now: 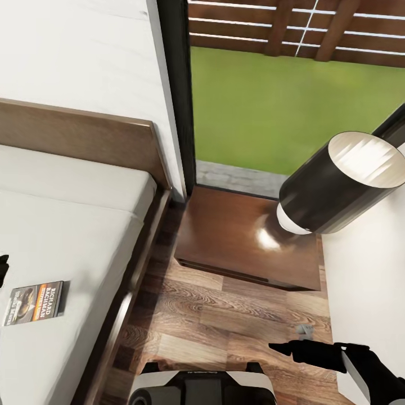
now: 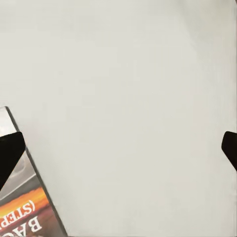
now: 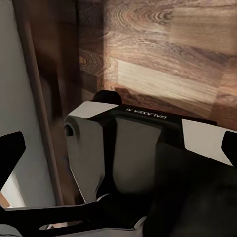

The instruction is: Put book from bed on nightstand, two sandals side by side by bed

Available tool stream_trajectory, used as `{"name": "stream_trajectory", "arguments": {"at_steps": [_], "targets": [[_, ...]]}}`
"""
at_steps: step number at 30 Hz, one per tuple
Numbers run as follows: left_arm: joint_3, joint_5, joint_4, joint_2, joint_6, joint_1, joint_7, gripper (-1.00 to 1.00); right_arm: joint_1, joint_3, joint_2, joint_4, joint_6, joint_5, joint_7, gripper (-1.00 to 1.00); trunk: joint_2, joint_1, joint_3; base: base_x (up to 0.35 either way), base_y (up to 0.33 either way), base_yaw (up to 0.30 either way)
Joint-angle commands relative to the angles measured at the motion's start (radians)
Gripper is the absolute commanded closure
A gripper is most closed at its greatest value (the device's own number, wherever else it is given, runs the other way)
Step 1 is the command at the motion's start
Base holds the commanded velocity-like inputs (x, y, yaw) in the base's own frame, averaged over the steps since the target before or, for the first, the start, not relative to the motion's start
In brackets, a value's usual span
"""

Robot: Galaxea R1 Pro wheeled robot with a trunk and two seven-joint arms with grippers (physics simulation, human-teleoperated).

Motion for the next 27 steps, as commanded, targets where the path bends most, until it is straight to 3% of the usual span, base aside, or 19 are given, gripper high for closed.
{"name": "stream_trajectory", "arguments": {"at_steps": [1,8,20,23,27], "targets": [[-0.002,0.004,-0.022,0.0,0.006,0.0,0.011,-1.0,0.0,-0.001,-0.001,0.0,0.009,-0.006,0.002,-1.0,-0.001,0.0,-0.001,0.0,0.0,0.0],[-0.005,-0.026,-0.054,0.015,0.007,0.001,0.021,-1.0,-0.001,-0.001,-0.001,0.0,0.009,-0.005,0.001,-1.0,-0.001,0.0,-0.001,0.0,0.0,0.0],[0.001,-0.031,-0.052,0.036,0.006,0.008,0.019,-1.0,-0.001,-0.001,-0.002,0.0,0.009,-0.006,0.002,-1.0,-0.001,0.0,-0.001,0.0,0.0,0.0],[0.007,-0.031,-0.028,0.037,0.004,0.009,0.022,-1.0,-0.001,-0.001,-0.002,0.0,0.009,-0.006,0.002,-1.0,-0.001,0.0,-0.001,0.0,0.0,0.0],[0.013,-0.03,0.068,0.038,-0.002,0.009,0.023,-1.0,-0.001,-0.001,-0.003,0.0,0.009,-0.007,0.002,-1.0,-0.001,0.0,-0.001,0.0,0.0,0.0]]}}
